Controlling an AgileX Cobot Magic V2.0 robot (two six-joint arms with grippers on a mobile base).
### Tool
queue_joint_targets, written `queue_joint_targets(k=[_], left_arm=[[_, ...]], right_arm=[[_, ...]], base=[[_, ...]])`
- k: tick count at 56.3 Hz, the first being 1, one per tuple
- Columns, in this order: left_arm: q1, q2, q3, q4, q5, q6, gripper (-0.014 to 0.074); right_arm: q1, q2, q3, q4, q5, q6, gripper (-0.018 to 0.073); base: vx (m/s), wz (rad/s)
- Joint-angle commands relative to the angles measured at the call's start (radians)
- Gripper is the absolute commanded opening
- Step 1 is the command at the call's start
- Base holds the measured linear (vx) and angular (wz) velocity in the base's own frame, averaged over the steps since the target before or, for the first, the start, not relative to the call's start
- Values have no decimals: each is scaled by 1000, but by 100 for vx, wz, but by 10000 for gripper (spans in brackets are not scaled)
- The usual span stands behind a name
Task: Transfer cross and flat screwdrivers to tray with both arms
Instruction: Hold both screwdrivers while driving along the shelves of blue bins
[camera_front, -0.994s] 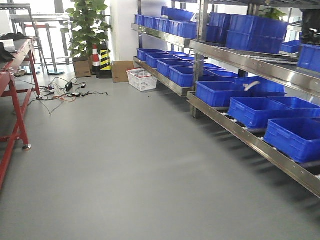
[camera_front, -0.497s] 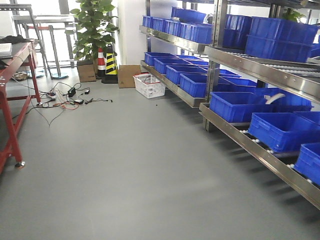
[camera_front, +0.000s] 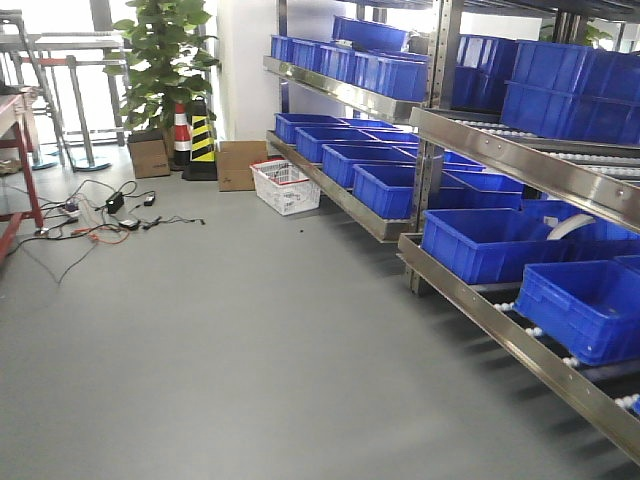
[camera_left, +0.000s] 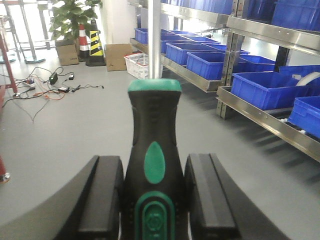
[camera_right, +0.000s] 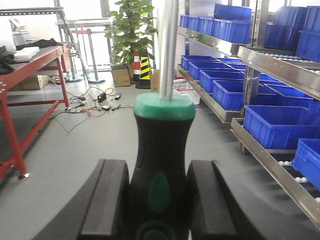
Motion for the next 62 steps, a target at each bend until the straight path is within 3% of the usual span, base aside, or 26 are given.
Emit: queue_joint_targets(k=[1, 38, 62], left_arm=[[-4, 12, -30, -2, -95, 1, -3], [-4, 12, -30, -2, -95, 1, -3], [-4, 12, -30, -2, -95, 1, -3]], right_arm=[[-2, 12, -28, 15, -91, -3, -8], [-2, 12, -28, 15, -91, -3, -8], [-2, 12, -28, 15, -91, -3, -8]], base=[[62, -12], [58, -19], [50, -55]])
